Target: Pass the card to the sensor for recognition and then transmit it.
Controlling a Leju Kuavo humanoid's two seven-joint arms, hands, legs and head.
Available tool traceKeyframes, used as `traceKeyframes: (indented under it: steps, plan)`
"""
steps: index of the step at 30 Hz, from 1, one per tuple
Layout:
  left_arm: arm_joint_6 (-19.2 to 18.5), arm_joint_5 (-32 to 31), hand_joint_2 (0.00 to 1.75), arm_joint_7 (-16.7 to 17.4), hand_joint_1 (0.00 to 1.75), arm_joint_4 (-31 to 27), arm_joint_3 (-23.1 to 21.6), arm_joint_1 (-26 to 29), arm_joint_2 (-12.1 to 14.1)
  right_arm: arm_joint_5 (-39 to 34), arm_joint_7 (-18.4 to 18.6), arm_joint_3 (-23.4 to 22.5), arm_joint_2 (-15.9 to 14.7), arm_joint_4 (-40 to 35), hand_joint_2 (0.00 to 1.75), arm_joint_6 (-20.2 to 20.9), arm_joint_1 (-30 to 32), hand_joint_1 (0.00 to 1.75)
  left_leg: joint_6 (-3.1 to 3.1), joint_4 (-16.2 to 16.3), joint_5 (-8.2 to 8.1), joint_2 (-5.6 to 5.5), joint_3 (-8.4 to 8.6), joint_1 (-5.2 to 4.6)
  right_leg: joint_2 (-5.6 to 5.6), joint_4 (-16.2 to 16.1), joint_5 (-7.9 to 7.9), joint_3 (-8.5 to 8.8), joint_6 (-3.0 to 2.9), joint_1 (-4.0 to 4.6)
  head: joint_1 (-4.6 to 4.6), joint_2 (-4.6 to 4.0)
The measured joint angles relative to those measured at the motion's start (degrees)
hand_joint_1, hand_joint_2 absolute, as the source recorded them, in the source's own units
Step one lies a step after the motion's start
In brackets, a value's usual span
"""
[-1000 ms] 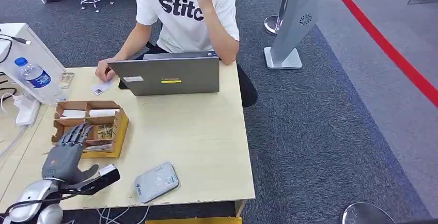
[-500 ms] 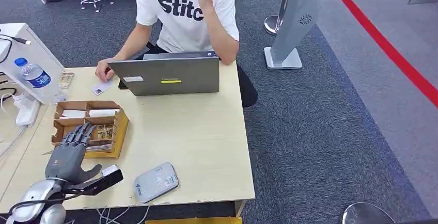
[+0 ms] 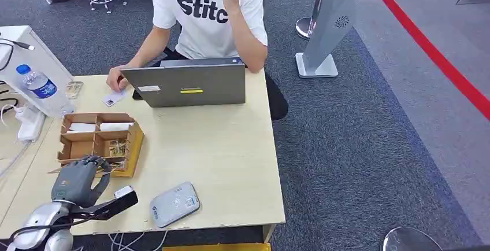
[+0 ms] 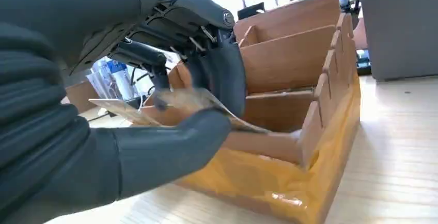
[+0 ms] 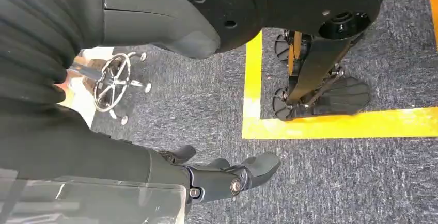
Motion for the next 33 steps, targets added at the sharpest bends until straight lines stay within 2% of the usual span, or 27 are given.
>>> traceKeyframes:
  steps: [24,28,33]
  plan:
    - [-0.04,-0.02,1.75,0.00,1.75,-0.15,0.00,0.10,0.00,-0.09,0.00,0.00,-0.09,0.00,1.75,0.02,0.00,0.00,0.00,0.00,0.00,0.00,0.00,0.00,0.00,0.01,0.00,0.00,0.00,0.00,0.00,0.00]
    - [1.96,-0.11,1.75,0.00,1.75,-0.15,0.04,0.09,0.00,-0.87,0.11,0.00,0.79,0.00,1.75,-3.15,-0.04,0.00,0.00,0.00,0.00,0.00,0.00,0.01,0.00,0.01,0.00,-0.01,0.00,0.01,0.00,0.00]
    - [5.88,0.07,1.75,-0.35,1.75,-3.11,1.03,-0.54,-0.04,-0.85,0.00,0.00,1.62,0.00,1.75,-3.87,-0.04,0.00,0.00,0.00,0.01,-0.02,-0.01,0.01,0.00,0.01,0.00,-0.02,0.00,0.01,0.00,0.00]
